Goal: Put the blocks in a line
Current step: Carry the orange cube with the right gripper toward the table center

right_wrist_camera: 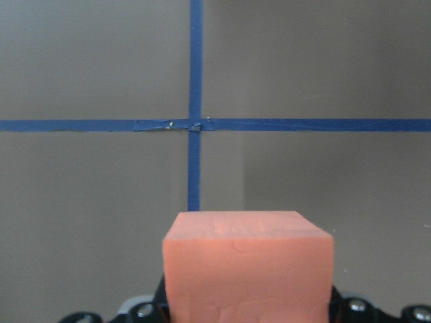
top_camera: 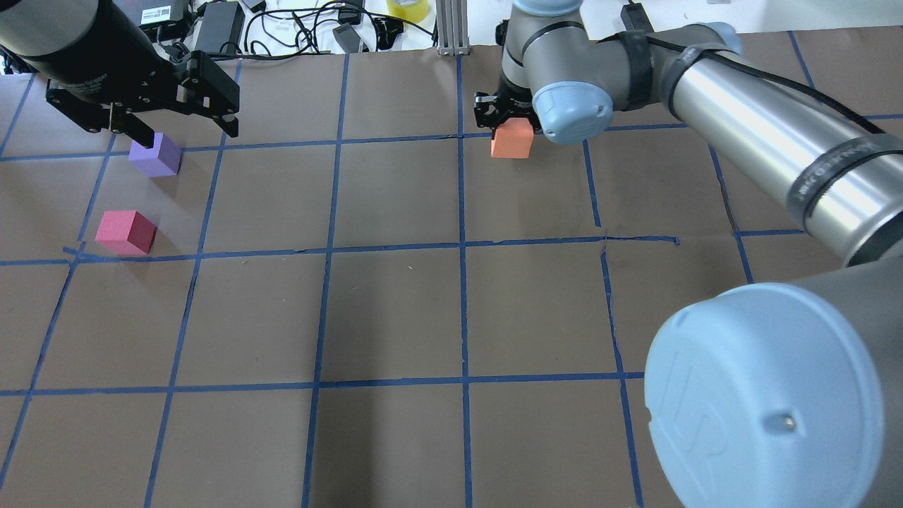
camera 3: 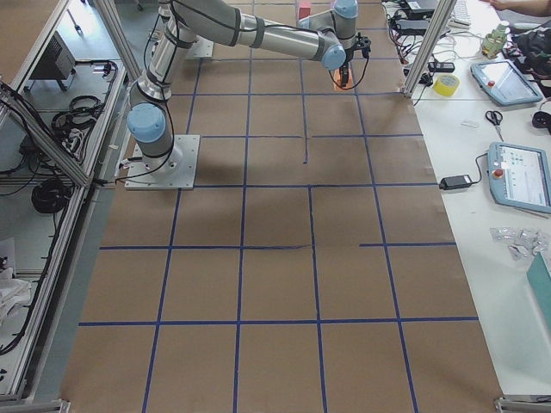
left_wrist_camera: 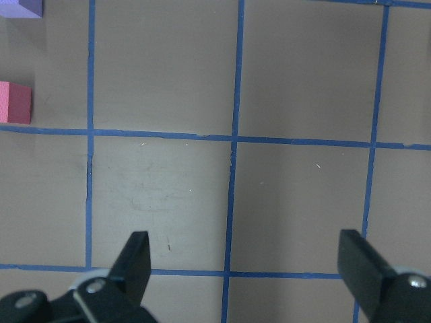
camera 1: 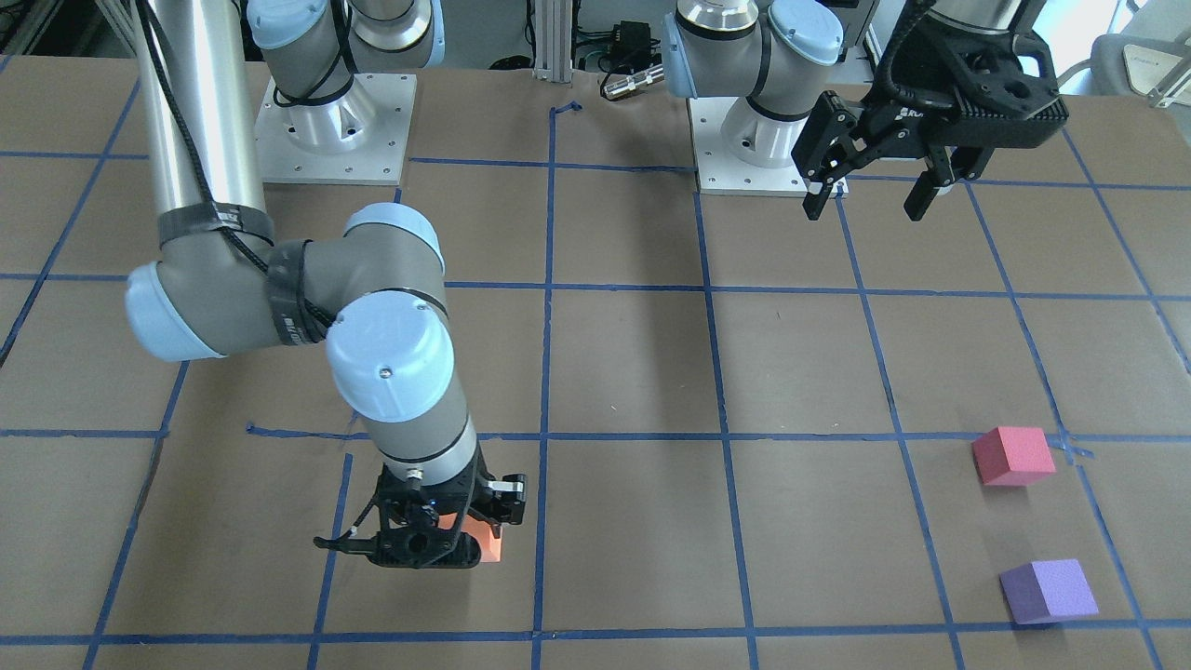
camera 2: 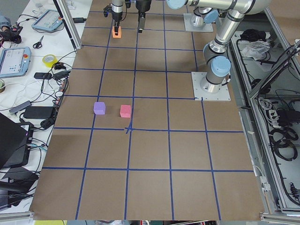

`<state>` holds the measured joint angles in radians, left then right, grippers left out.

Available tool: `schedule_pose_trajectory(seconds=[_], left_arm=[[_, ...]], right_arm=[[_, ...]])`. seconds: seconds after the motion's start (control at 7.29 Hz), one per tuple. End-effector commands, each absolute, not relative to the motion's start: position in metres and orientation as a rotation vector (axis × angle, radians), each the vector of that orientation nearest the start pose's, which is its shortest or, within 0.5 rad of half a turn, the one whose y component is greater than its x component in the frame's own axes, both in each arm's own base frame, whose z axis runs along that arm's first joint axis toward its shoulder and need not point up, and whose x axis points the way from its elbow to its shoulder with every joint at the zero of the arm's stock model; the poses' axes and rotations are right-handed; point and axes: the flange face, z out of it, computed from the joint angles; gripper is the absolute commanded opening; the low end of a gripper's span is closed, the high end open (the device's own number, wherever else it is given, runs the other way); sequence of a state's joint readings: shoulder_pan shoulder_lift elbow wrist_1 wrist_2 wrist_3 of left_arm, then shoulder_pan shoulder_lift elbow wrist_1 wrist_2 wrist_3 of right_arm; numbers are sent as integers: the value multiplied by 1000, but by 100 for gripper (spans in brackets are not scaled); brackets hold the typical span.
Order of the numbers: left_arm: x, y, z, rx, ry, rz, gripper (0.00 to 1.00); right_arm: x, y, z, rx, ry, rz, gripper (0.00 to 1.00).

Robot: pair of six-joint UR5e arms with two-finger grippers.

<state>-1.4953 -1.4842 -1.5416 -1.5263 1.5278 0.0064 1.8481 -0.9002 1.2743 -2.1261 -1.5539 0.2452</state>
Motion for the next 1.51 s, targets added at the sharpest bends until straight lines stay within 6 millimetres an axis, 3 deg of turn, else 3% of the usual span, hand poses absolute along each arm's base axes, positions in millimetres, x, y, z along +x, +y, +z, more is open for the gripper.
schedule_pose_trajectory(seconds=[0.0, 0.14, 0.41, 0.96, 1.1, 1.24, 1.37], left_arm=[[-100, -475, 551, -100, 3155, -264, 100], [-97, -473, 555, -106, 3154, -274, 100], [-96, -484, 540, -136, 3167, -227, 100], [-98, -486, 535, -127, 3170, -212, 100], [-98, -484, 537, -122, 3163, -216, 100], [-99, -481, 541, -121, 3168, -231, 100], [-99, -483, 538, -119, 3170, -220, 100]], right_arm=[[378, -679, 237, -136, 3072, -225, 0], [381, -678, 232, -139, 3071, -216, 0], [382, -679, 218, -139, 3070, -188, 2], [396, -689, 211, -177, 3062, -210, 19], [395, -688, 209, -175, 3064, -206, 37], [394, -689, 211, -154, 3063, -210, 92], [396, -689, 211, -149, 3057, -231, 100]])
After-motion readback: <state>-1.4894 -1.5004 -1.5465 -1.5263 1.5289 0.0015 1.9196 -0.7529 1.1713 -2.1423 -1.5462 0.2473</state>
